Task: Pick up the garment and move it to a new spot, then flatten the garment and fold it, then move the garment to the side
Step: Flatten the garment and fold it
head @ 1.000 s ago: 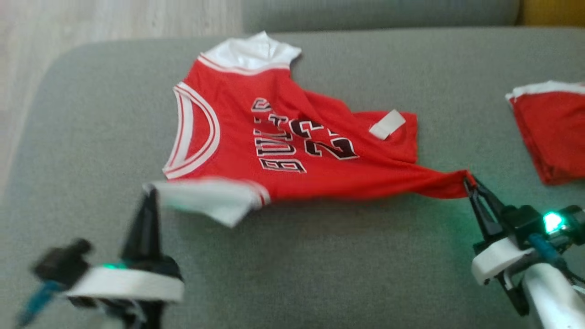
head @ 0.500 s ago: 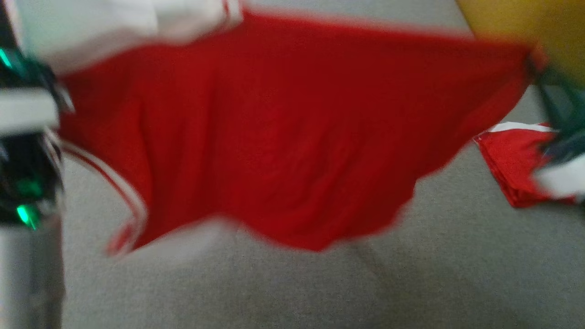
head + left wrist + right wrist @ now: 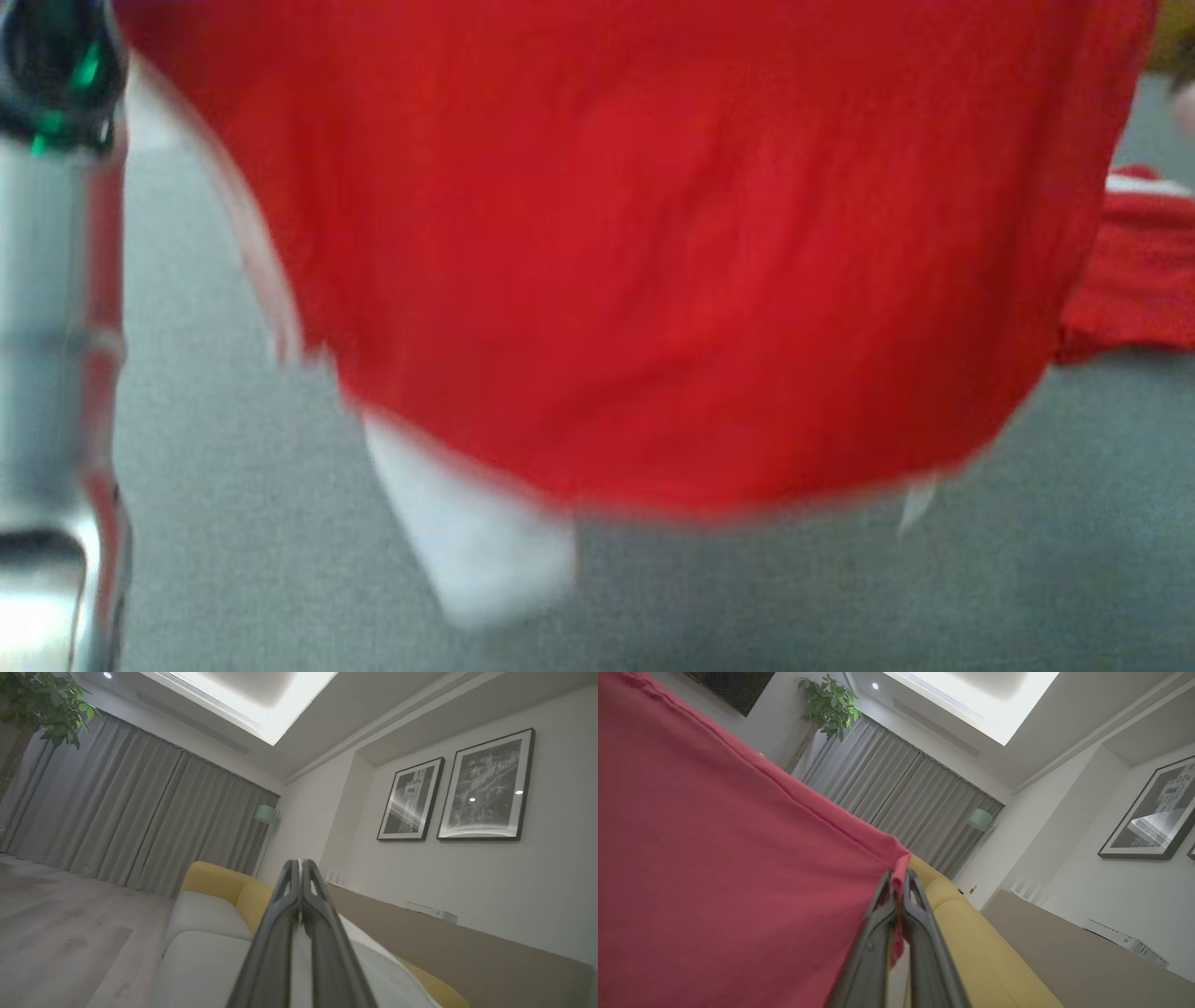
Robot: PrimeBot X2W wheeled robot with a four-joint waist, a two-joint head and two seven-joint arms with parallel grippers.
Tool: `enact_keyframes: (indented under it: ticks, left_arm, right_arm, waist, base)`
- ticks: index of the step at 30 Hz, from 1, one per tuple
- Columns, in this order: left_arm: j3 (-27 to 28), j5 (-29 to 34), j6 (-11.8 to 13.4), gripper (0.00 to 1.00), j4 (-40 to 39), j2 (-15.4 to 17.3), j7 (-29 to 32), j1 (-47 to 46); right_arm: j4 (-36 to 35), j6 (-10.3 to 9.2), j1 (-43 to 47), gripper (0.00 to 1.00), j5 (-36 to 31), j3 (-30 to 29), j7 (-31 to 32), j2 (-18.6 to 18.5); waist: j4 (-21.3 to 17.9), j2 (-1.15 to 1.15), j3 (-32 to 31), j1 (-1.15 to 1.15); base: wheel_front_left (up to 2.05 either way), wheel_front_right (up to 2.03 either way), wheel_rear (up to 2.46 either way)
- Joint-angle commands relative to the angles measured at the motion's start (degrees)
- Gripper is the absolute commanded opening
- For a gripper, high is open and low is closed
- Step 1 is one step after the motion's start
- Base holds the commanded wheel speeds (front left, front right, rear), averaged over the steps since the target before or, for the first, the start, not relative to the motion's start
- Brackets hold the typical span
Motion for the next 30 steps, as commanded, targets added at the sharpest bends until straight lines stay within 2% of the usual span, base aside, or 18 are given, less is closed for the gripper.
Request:
enact_keyframes:
  ticks: [1, 8, 11, 14, 18, 22, 23, 26, 30]
  left_arm:
    - [0.33, 2.18, -0.87, 0.00, 0.90, 1.74, -1.25, -6.85]
    - [-2.37, 5.67, -4.59, 0.00, 12.98, -2.66, -8.90, -22.00]
    - [-3.26, 5.22, -6.15, 0.00, 15.64, -3.55, -10.22, -24.99]
    - [-4.20, 4.46, -7.07, 0.00, 16.38, -2.86, -10.44, -24.17]
    - [-6.26, 3.94, -7.62, 0.00, 14.40, -0.65, -11.15, -17.20]
    - [-8.19, 3.20, -7.78, 0.00, 9.14, 1.76, -12.83, -6.14]
    - [-8.19, 3.20, -7.78, 0.00, 9.14, 1.76, -12.83, -6.14]
    - [-8.94, 2.97, -7.77, 0.00, 3.82, 3.89, -14.50, 4.03]
    - [-8.87, 3.66, -5.48, 0.00, -4.03, 7.54, -16.55, 19.34]
  right_arm:
    - [1.37, 0.37, -4.68, 0.00, 1.23, 0.88, -1.33, -1.11]
    - [10.81, 0.37, -19.09, 0.00, 0.69, 5.46, -5.72, -2.86]
    - [11.73, 0.37, -22.47, 0.00, -0.78, 5.91, -6.08, -4.08]
    - [9.74, 0.37, -22.70, 0.00, -1.27, 5.52, -6.13, -5.01]
    - [8.26, 0.37, -18.06, 0.00, -0.74, 5.99, -6.14, -5.78]
    - [7.37, 0.37, -10.73, 0.00, 0.71, 6.55, -6.15, -6.73]
    - [7.37, 0.37, -10.73, 0.00, 0.71, 6.55, -6.15, -6.73]
    - [6.12, 0.37, -3.68, 0.00, 1.76, 5.23, -6.15, -7.48]
    - [3.04, 0.37, 8.78, 0.00, 2.66, 1.51, -6.15, -7.80]
  waist:
    - [0.91, 0.00, 5.69, -0.01]
    - [3.19, 0.00, 13.05, -0.01]
    - [4.05, 0.00, 15.31, -0.01]
    - [4.76, 0.00, 17.36, -0.01]
    - [5.58, 0.00, 18.71, -0.01]
    - [6.42, 0.00, 18.81, -0.01]
    - [6.42, 0.00, 18.81, -0.01]
    - [6.96, 0.00, 17.78, -0.01]
    - [7.11, 0.00, 15.05, -0.01]
  base:
    - [0.00, 0.00, 0.00]
    - [0.00, 0.00, 0.00]
    - [0.00, 0.00, 0.00]
    - [0.00, 0.00, 0.00]
    - [0.00, 0.00, 0.00]
    - [0.00, 0.00, 0.00]
    - [0.00, 0.00, 0.00]
    - [0.00, 0.00, 0.00]
    - [0.00, 0.00, 0.00]
